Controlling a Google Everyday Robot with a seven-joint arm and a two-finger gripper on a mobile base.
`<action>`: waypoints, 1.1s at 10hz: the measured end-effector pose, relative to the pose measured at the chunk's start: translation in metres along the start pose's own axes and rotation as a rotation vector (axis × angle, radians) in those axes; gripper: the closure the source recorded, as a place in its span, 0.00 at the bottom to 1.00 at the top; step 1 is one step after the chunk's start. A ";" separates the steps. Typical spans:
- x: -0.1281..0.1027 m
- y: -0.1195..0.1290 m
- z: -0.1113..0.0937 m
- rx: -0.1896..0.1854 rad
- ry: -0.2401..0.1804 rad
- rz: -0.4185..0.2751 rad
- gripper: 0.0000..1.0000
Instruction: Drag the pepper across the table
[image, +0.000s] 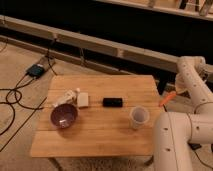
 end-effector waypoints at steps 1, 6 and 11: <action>-0.006 -0.005 0.000 0.007 -0.011 0.016 1.00; -0.025 -0.019 0.005 0.004 -0.029 0.072 1.00; -0.056 -0.043 0.012 -0.024 -0.031 0.140 0.57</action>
